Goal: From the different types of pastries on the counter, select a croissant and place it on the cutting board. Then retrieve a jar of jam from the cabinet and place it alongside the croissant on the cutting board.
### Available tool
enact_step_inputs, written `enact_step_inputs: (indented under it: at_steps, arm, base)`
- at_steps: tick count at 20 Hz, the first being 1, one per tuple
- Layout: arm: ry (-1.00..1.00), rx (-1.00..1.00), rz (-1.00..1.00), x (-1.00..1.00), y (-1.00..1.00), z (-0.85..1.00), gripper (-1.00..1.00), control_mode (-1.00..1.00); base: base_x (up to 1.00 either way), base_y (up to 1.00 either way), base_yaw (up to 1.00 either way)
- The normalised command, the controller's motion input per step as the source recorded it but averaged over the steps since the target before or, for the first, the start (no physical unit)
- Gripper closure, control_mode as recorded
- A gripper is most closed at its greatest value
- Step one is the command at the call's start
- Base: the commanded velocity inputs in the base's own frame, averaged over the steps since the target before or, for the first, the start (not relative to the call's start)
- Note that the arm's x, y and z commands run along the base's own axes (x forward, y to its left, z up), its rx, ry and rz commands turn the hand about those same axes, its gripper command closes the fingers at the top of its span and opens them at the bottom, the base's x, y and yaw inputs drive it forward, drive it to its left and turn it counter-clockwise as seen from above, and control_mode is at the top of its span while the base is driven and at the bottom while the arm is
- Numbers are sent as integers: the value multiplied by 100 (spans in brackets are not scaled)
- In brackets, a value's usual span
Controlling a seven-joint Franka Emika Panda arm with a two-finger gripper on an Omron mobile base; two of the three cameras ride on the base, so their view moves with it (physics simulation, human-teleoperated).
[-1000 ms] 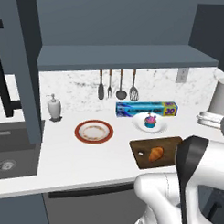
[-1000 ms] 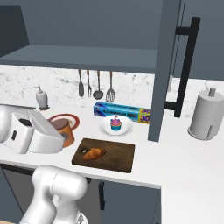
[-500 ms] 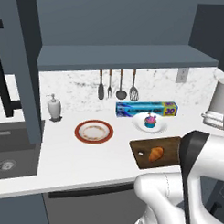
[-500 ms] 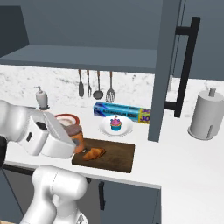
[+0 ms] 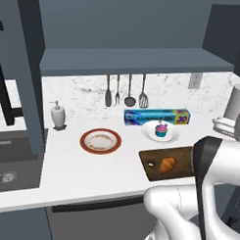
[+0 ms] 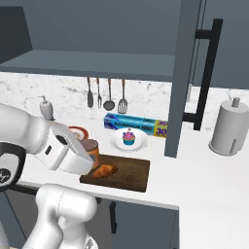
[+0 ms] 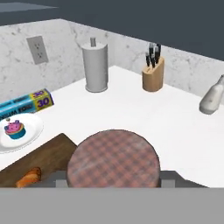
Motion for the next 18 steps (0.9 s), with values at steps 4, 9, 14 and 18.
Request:
enact_step_inputs:
  at_steps: [4, 9, 14, 18]
  arm:
    - [-26, -6, 20, 35, -7, -100, 100, -100]
    - [-22, -5, 22, 18, -1, -55, 100, -100]
    - [-5, -5, 7, 8, 7, -86, 100, -100]
    - [-16, -14, 12, 14, 21, -100, 100, -100]
  base:
    - [0, 0, 0]
    - [0, 0, 0]
    - [0, 0, 0]
    - [0, 0, 0]
